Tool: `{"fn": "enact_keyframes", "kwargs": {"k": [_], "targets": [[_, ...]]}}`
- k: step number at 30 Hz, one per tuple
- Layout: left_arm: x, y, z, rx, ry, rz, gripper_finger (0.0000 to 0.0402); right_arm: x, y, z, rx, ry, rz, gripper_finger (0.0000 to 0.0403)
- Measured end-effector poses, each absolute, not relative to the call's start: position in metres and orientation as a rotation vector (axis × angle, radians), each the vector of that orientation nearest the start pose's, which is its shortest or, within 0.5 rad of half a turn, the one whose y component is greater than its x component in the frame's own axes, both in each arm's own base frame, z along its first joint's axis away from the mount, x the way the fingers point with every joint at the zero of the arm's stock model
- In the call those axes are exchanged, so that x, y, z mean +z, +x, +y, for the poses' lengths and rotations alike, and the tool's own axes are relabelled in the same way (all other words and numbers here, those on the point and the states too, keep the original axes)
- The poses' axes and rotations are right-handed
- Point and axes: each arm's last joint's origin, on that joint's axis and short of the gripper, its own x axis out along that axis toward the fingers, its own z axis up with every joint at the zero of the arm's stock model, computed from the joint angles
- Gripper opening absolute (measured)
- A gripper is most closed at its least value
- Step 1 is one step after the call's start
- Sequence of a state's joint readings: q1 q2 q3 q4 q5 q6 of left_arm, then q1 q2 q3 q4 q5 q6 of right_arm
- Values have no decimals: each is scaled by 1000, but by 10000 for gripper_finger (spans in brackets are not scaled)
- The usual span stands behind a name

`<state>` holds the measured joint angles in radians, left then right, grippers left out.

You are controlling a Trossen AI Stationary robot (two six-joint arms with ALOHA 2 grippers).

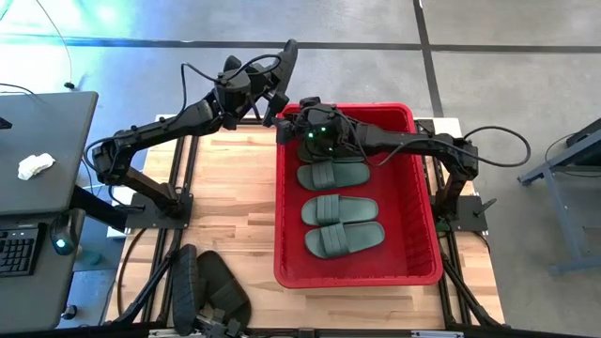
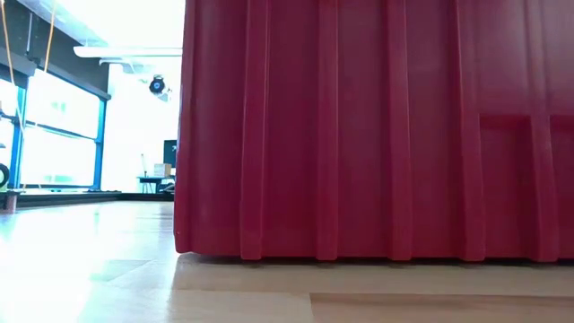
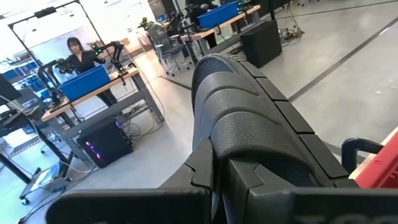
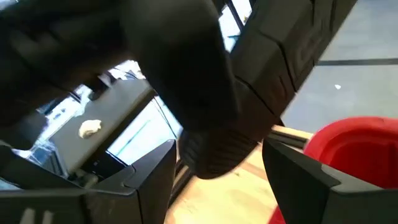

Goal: Pick and place slides into bin
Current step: Put the black slide into the red container

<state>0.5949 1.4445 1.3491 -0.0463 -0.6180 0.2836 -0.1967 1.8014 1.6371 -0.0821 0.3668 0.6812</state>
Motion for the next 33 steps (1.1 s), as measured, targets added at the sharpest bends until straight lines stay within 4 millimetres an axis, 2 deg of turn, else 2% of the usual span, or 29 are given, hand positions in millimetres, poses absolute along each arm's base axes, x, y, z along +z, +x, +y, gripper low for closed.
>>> {"fn": "enact_keyframes", "kwargs": {"k": [8,17,27,33], "targets": [[389,262,197,1156,249,317,0,339,428,-95,-601,696,52,229],[389,262,197,1157,249,318,0,342,433,-91,-521,708,5,229],[389,262,197,1150,249,318,0,348,432,-100,-511,730,-63,229],[388,262,196,1141,272,341,1,338,426,-108,-493,658,105,229]]}}
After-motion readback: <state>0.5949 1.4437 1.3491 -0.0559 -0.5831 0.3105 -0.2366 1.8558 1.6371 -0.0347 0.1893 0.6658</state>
